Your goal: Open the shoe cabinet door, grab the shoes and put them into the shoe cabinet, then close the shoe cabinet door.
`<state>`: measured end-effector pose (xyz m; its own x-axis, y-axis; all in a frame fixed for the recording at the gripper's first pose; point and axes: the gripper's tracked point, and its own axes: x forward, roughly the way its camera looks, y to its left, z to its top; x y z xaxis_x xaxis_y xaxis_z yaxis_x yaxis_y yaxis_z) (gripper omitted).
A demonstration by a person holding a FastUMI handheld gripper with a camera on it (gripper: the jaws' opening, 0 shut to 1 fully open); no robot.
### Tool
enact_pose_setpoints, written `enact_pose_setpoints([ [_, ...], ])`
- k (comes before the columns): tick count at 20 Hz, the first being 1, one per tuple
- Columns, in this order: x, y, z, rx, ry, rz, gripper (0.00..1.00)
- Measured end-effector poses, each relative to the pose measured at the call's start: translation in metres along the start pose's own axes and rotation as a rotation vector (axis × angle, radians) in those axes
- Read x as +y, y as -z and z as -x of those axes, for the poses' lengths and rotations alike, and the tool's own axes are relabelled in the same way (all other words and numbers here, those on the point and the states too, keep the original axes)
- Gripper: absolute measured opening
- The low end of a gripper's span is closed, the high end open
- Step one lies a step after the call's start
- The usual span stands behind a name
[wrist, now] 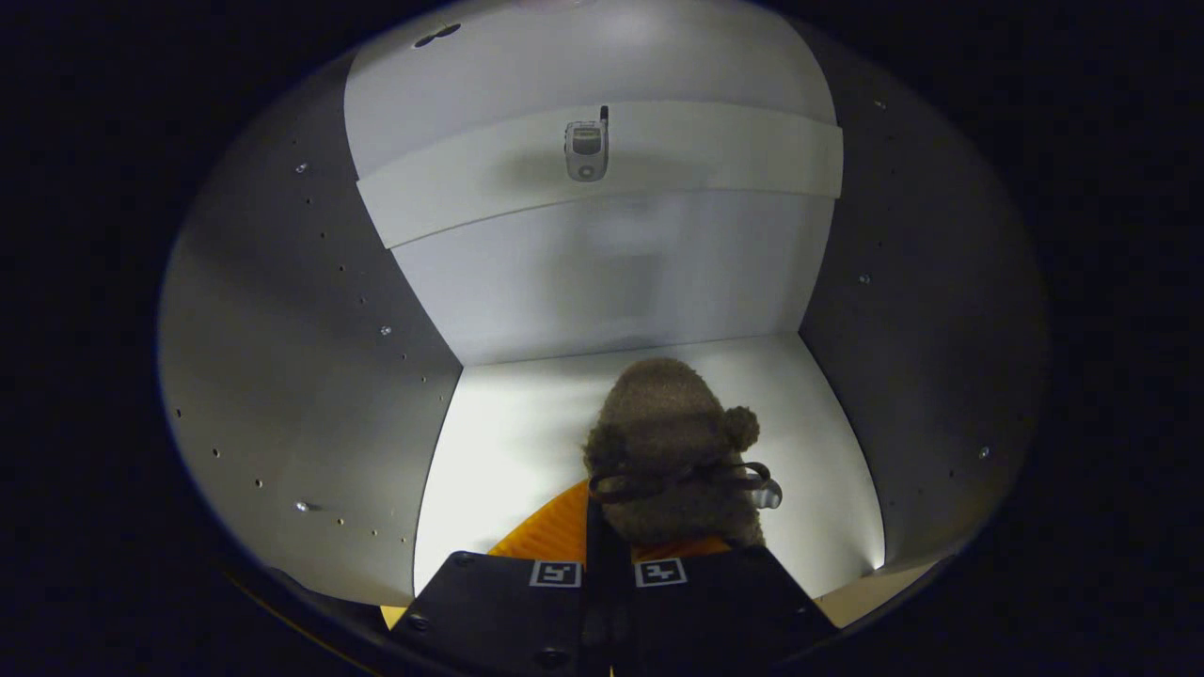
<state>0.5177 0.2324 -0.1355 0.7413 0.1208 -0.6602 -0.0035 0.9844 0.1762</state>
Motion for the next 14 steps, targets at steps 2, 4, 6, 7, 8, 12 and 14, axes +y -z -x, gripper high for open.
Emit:
enact_pose_setpoints([
  [2, 0.001, 0.001, -0.005, 0.006, 0.006, -0.005, 0.06],
  [4, 0.003, 0.002, -0.007, 0.003, 0.014, 0.009, 0.09],
  [6, 0.005, 0.007, -0.006, 0.017, 0.015, 0.021, 0.12],
  [7, 0.008, 0.008, -0.005, 0.019, 0.007, 0.024, 0.13],
  [8, 0.009, 0.009, -0.003, 0.02, 0.005, 0.027, 0.19],
  [12, 0.018, 0.007, 0.015, 0.006, -0.031, 0.004, 0.49],
  [14, 0.022, 0.008, 0.026, -0.006, -0.048, 0.011, 0.68],
])
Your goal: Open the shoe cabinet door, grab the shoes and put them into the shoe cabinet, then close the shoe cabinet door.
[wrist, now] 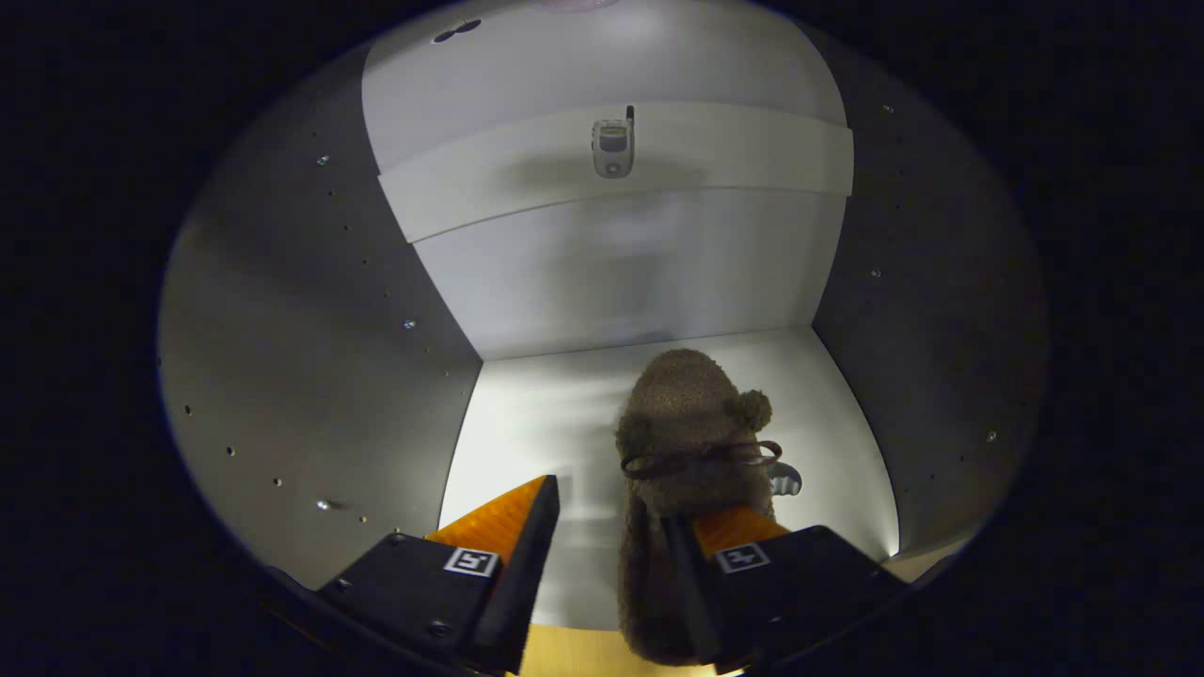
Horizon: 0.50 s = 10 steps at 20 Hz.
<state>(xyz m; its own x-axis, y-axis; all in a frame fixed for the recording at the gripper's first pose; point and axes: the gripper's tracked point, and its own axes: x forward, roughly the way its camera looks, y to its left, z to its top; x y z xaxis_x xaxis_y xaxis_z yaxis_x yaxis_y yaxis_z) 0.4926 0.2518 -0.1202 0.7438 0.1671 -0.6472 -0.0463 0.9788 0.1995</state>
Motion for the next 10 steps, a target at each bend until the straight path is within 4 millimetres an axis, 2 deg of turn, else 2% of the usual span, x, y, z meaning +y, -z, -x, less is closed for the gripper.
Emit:
enact_pose_setpoints([
  [2, 0.005, 0.003, 0.011, -0.017, -0.013, 0.011, 0.83],
  [6, 0.005, -0.005, 0.039, -0.12, -0.008, 0.027, 0.98],
  [8, 0.001, -0.015, 0.063, -0.208, 0.003, 0.028, 0.98],
  [10, 0.002, -0.027, 0.098, -0.316, 0.005, 0.039, 0.99],
])
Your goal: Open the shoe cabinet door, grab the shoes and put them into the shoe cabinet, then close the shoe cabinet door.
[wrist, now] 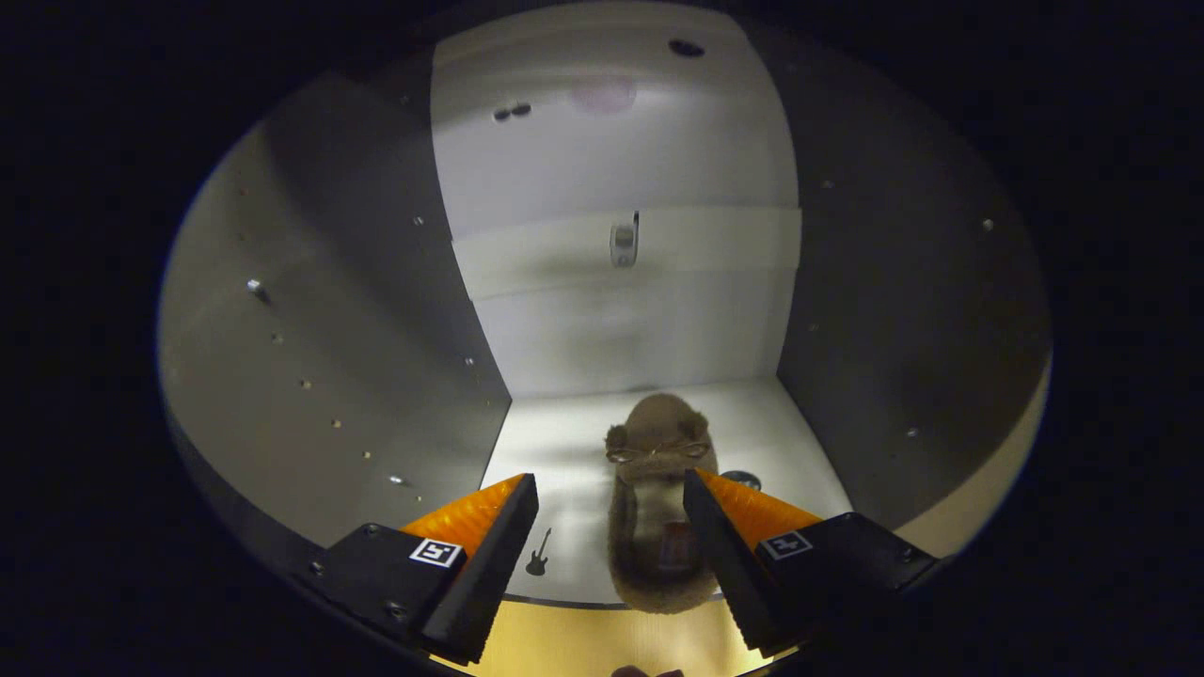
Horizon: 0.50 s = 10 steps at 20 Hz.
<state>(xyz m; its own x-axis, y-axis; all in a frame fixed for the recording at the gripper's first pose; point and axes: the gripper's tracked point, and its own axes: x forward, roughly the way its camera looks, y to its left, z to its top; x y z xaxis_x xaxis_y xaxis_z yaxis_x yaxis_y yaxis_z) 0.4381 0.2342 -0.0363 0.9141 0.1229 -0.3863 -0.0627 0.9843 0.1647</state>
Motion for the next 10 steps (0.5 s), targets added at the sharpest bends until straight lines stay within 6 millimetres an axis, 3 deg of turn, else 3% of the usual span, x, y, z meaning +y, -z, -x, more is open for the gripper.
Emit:
enact_pose_setpoints([
  [5, 0.01, -0.054, 0.106, -0.294, 0.002, 0.024, 0.98],
  [8, 0.009, -0.063, 0.173, -0.422, 0.008, 0.044, 0.98],
  [10, 0.008, -0.058, 0.215, -0.46, 0.007, 0.06, 0.98],
])
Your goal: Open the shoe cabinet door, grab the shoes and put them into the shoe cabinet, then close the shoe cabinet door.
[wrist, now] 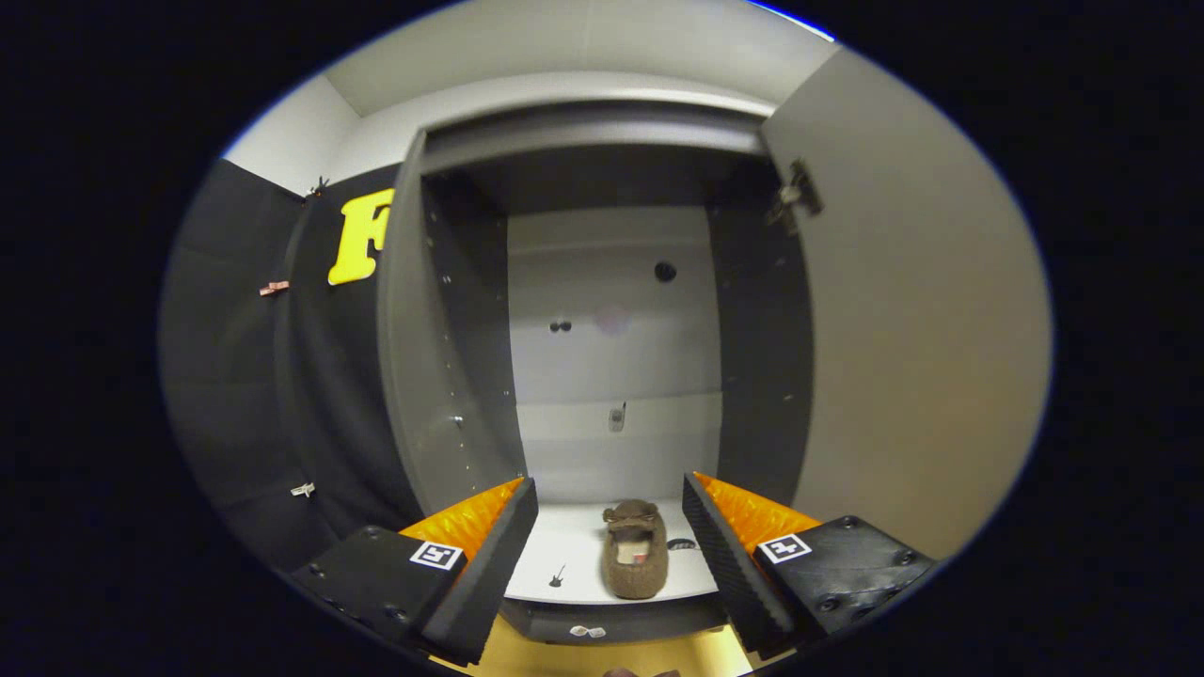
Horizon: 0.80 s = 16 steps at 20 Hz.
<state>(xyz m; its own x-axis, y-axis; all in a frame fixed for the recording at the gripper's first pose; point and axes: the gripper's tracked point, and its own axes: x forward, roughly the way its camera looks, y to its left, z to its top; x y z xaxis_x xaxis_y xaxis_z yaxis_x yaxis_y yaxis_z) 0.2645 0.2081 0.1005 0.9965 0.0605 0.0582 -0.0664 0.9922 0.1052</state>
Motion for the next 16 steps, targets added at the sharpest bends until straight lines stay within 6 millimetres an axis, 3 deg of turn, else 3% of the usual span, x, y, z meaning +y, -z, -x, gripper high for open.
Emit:
enact_pose_setpoints([
  [4, -0.006, 0.003, 0.076, 0.053, -0.048, -0.005, 0.98],
  [8, -0.031, -0.013, 0.147, 0.029, -0.068, -0.016, 0.98],
  [13, -0.073, -0.044, 0.225, -0.022, -0.09, -0.075, 0.98],
  [16, -0.114, -0.047, 0.252, -0.041, -0.051, -0.071, 0.98],
])
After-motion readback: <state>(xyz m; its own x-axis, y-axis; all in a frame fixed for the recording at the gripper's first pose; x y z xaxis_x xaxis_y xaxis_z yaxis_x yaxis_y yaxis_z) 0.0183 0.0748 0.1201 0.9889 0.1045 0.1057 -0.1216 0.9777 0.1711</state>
